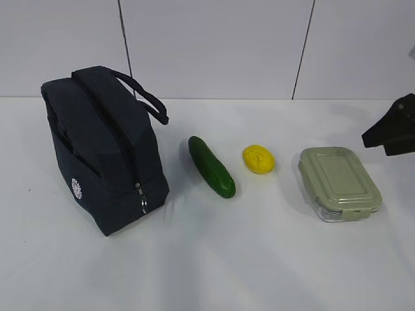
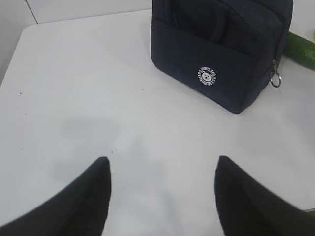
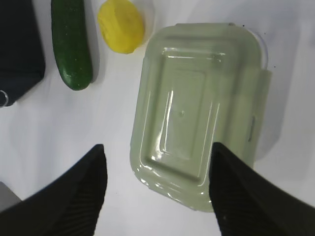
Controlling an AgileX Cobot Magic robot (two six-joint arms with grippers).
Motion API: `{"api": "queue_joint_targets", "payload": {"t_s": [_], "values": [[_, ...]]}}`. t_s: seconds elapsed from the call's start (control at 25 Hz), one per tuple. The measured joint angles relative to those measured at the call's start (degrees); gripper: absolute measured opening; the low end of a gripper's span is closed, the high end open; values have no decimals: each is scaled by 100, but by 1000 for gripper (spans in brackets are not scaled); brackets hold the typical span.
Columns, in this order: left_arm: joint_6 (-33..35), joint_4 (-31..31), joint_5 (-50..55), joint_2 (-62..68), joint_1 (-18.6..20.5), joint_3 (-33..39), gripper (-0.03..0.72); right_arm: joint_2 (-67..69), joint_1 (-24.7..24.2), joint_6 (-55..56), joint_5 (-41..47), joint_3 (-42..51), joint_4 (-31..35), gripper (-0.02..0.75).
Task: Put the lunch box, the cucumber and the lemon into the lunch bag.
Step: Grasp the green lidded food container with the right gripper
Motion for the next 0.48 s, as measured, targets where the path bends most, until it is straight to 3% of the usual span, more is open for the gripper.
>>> {"api": "queue_joint_targets", "payload": {"t_s": [0.28,0.48], "values": [[0,0,0,0,0,0,465,1235,-753,-785,541,-615,1062,510],[0,0,0,0,0,0,465,1888,-790,-918,541,-932,1121,510]]}}
